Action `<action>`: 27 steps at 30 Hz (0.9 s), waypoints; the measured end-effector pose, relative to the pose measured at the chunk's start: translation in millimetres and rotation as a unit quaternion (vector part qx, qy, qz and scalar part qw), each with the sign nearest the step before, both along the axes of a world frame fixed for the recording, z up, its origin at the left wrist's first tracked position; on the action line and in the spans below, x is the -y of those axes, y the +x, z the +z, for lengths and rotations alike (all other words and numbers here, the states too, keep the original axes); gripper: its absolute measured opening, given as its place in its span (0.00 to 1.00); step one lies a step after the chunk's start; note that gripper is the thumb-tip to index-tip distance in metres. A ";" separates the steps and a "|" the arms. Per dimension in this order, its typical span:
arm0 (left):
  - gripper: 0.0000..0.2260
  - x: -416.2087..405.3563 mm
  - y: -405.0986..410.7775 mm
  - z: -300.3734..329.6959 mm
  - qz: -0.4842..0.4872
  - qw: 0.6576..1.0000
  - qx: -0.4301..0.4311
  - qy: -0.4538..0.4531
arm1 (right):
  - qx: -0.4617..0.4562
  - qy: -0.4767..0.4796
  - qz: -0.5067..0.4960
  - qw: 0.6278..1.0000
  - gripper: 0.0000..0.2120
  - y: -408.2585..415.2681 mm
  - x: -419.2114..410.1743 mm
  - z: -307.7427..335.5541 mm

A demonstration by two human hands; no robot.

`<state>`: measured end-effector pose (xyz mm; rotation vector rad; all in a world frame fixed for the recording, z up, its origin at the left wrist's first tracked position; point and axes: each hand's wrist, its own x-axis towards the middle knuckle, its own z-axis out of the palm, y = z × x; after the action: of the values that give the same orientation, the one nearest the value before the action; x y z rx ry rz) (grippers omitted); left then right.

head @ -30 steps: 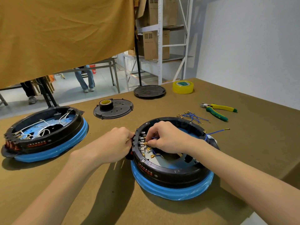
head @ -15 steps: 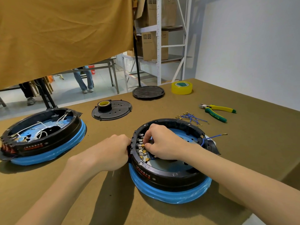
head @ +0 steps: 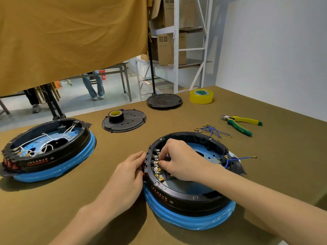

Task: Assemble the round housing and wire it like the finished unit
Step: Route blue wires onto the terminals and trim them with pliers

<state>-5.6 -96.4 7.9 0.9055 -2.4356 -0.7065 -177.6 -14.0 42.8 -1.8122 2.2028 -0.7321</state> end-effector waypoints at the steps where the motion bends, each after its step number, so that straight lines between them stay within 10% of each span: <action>1: 0.23 -1.4 0.4 -6.0 0.016 0.999 -0.037 -0.005 | -0.002 -0.002 0.000 1.000 0.09 -0.2 -1.0 0.3; 6: 0.20 -6.9 2.9 -17.3 0.043 0.980 -0.192 -0.019 | -0.016 -0.006 0.003 1.000 0.08 -0.6 -3.0 -0.2; 27: 0.21 -4.4 4.8 -20.1 0.021 0.978 -0.209 -0.006 | 0.000 -0.013 0.005 1.000 0.08 0.4 1.4 -5.0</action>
<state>-0.8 -92.0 -12.3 0.7166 -2.0411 -0.7783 -177.2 -15.4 37.8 -1.8339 2.1913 -0.7619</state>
